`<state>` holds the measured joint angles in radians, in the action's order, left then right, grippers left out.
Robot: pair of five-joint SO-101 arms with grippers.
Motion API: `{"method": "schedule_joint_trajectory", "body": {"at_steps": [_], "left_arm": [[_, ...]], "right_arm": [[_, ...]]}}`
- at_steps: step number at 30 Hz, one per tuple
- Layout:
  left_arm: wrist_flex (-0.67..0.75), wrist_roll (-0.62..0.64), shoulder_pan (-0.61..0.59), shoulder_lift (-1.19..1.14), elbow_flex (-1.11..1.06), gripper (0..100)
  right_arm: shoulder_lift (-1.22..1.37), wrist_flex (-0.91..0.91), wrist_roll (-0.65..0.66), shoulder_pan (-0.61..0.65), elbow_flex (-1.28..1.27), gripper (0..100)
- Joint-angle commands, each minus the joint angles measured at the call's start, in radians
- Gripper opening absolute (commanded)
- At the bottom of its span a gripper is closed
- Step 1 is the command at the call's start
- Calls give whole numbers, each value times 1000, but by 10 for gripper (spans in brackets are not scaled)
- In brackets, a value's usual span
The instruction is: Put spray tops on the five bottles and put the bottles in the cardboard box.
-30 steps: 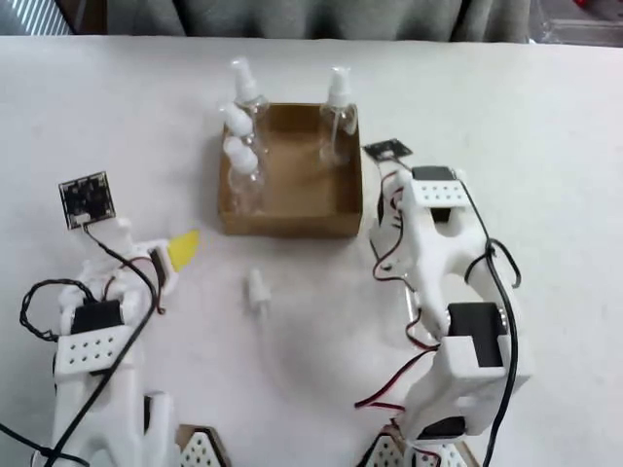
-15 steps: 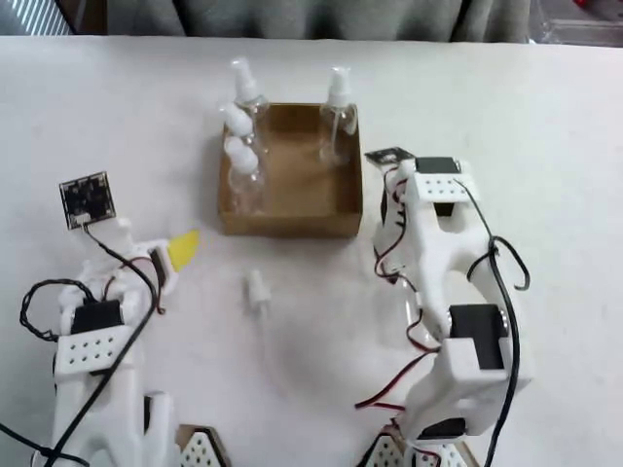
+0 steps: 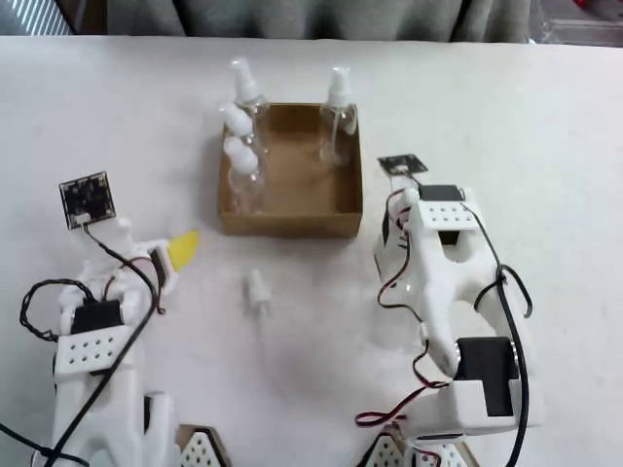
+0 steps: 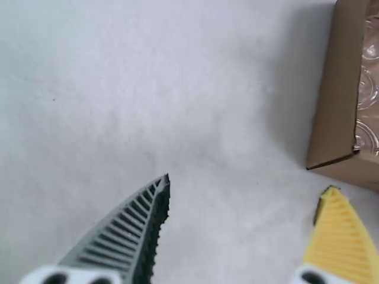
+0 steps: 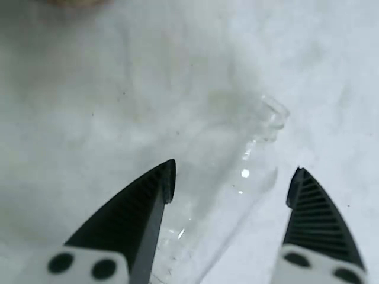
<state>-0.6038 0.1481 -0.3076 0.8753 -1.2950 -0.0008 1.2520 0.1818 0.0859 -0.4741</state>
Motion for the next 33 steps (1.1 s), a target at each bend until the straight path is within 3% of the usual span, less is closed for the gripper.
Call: {"method": "schedule_joint_trajectory", "body": {"at_steps": [1, 17, 33], "left_arm": [[23, -9, -8, -4, 3, 369], [23, -9, -8, -4, 3, 369], [23, -9, -8, -4, 3, 369]], "right_arm": [[-44, -13, -48, -1, 3, 269], [-150, 1, -169, 8, -29, 271], [-143, -219, -290, 7, -160, 269]]}}
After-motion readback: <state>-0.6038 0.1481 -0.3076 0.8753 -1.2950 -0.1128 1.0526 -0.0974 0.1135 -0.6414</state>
